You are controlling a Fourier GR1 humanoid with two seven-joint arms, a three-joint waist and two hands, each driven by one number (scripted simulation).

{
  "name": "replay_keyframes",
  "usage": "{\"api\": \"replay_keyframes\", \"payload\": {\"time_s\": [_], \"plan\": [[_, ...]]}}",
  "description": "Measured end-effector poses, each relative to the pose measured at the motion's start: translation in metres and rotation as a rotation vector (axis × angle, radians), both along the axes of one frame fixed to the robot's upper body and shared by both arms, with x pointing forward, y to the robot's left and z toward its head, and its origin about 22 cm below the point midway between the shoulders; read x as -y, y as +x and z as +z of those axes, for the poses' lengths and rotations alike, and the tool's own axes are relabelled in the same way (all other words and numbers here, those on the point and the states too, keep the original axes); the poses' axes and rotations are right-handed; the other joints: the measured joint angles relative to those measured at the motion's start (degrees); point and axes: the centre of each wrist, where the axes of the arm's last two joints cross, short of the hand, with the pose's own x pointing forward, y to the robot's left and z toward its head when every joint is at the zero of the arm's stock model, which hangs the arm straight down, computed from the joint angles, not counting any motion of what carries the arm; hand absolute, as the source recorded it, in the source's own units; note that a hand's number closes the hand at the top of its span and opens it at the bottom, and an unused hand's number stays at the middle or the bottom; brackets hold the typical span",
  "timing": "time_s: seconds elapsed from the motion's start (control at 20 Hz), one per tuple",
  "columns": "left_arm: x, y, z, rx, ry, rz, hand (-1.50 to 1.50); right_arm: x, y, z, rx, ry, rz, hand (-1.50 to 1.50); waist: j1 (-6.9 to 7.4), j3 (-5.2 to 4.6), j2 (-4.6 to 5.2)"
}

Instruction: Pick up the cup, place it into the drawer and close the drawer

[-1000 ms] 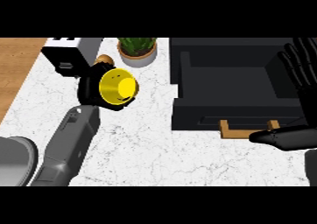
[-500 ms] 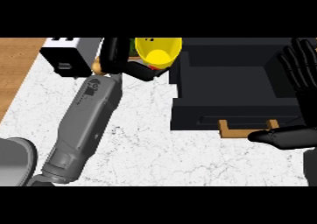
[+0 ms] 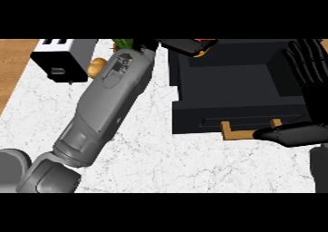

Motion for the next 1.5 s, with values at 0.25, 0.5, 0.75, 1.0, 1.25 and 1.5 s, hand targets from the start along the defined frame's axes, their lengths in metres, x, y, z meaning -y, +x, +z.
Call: {"api": "replay_keyframes", "payload": {"time_s": [0.25,0.5,0.75,1.0,1.25,1.5], "plan": [[0.013,0.005,-0.005,-0.084,0.081,0.046,1.5,0.002,-0.002,0.006,0.019,0.004,0.024,-1.5,-1.81,0.01,0.5],[0.017,0.007,-0.015,-0.171,0.185,0.036,1.5,-0.006,0.003,0.009,0.029,0.002,0.054,-1.5,-3.99,0.06,1.11],[0.015,0.006,-0.031,-0.236,0.279,0.001,1.5,-0.016,0.009,0.014,0.042,0.0,0.092,-1.5,-6.04,0.08,1.69],[0.01,0.002,-0.049,-0.249,0.292,-0.009,-1.5,-0.023,0.015,0.018,0.06,0.001,0.138,-1.5,-8.11,0.06,2.34],[0.008,0.0,-0.054,-0.242,0.177,-0.03,-1.5,-0.04,0.018,0.017,0.047,0.025,0.29,1.5,-9.23,0.02,2.64],[0.011,-0.002,-0.047,-0.181,0.031,-0.073,-1.5,-0.056,0.019,0.015,0.017,-0.009,0.513,1.5,-9.07,-0.04,2.5]]}}
